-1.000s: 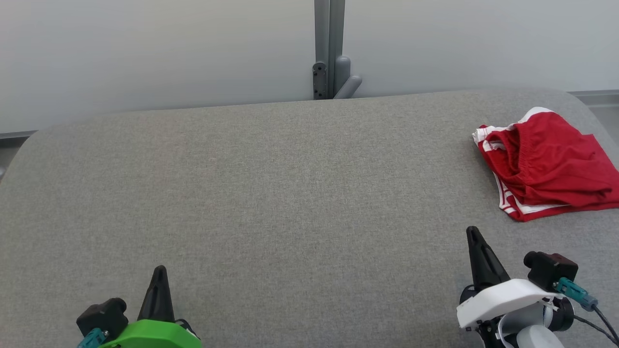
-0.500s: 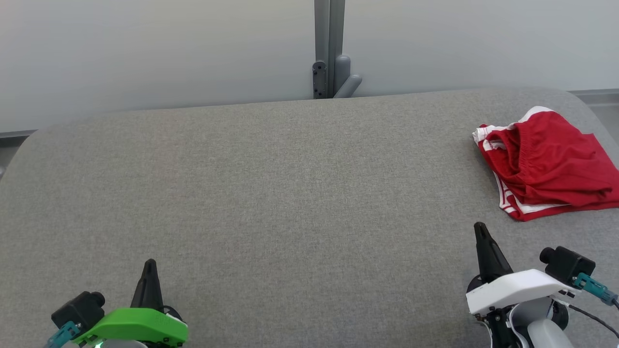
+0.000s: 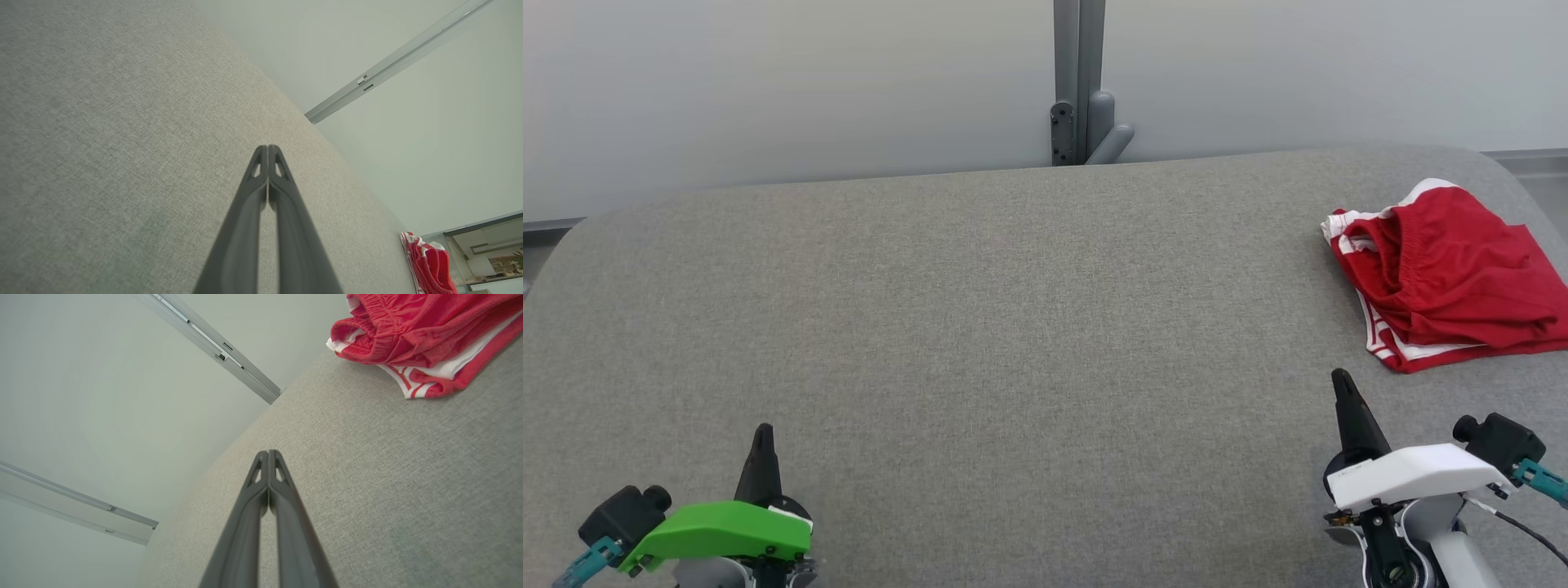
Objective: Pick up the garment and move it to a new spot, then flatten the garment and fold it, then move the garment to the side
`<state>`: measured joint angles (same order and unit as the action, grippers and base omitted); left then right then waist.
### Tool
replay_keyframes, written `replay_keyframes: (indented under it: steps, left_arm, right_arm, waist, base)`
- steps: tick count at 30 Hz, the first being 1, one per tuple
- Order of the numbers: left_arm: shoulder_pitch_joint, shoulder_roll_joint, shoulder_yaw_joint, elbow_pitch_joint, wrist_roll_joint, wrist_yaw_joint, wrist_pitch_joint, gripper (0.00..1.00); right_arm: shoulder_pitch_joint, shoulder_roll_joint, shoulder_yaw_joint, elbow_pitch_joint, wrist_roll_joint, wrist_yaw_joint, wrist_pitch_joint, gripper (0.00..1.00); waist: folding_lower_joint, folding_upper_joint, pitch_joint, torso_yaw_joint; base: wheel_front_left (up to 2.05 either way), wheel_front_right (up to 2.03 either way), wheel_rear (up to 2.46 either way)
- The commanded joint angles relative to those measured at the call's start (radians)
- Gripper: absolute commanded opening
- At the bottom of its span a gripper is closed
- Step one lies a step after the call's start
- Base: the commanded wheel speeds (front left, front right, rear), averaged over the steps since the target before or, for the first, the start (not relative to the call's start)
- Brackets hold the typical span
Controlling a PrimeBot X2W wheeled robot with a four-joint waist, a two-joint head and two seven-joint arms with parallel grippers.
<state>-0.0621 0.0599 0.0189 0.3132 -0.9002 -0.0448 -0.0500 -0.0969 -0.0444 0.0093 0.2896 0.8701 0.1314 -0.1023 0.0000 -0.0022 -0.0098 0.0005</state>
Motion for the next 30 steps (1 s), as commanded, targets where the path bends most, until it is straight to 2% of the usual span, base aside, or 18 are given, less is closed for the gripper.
replay_keyframes:
  steps: [1,30]
  left_arm:
    - [-0.033,0.003,0.01,-0.009,-0.034,-0.01,0.008,0.0]
    - [-0.082,-0.002,0.081,0.003,-0.322,-0.045,0.107,0.0]
  right_arm:
    - [-0.029,-0.005,-0.006,-0.008,0.031,0.0,0.006,0.0]
    - [-0.055,-0.006,-0.034,0.004,0.344,0.0,0.073,0.0]
  waist:
    - [0.0,0.0007,0.0,0.0]
    - [0.0,0.0012,0.005,0.0]
  base:
    - [0.0,0.0,0.0]
    - [0.0,0.0,0.0]
